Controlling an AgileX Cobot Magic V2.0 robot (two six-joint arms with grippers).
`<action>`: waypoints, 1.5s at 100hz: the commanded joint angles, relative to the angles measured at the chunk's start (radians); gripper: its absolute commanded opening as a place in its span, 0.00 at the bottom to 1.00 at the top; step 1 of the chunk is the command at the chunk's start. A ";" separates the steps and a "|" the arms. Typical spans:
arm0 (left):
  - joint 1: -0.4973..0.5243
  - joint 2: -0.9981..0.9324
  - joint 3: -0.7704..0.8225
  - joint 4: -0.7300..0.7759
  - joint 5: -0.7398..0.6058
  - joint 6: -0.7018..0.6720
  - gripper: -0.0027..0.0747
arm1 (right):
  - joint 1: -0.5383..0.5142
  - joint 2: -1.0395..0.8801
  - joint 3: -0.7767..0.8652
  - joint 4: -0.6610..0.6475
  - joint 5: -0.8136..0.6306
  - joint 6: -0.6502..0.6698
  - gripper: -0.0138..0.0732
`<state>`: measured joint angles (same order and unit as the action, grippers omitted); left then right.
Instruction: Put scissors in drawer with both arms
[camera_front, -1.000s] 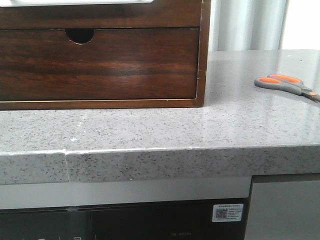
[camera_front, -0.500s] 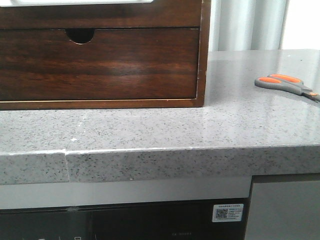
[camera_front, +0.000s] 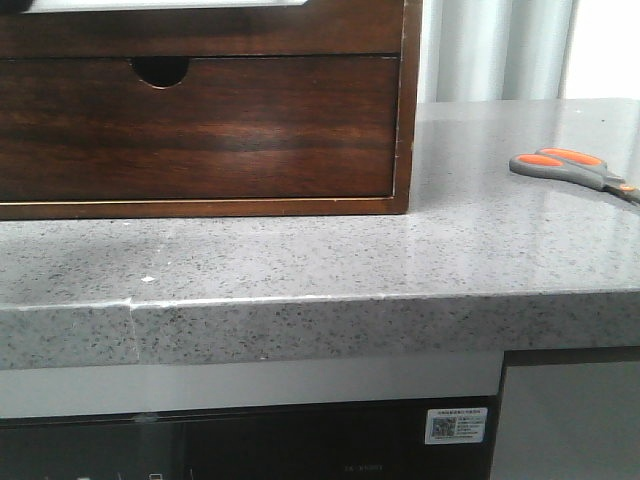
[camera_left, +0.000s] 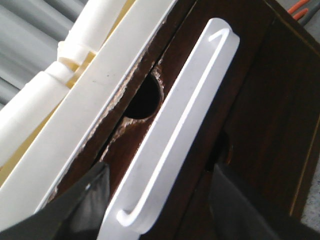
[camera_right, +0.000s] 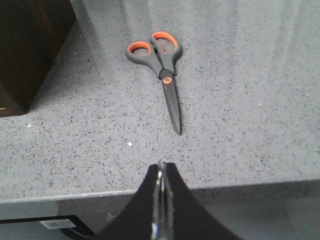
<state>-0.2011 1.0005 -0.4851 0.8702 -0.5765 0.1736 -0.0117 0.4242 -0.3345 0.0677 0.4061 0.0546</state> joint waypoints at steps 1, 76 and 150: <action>-0.020 0.038 -0.064 -0.024 -0.063 0.042 0.53 | -0.005 0.012 -0.038 0.001 -0.060 -0.008 0.04; -0.034 0.171 -0.134 -0.020 -0.058 0.120 0.07 | -0.005 0.012 -0.038 0.001 -0.051 -0.008 0.04; -0.034 -0.076 0.020 -0.010 -0.059 0.116 0.04 | -0.005 0.012 -0.038 0.001 -0.048 -0.008 0.04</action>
<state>-0.2278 0.9917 -0.4721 0.9496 -0.5567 0.3495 -0.0117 0.4242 -0.3377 0.0677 0.4243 0.0546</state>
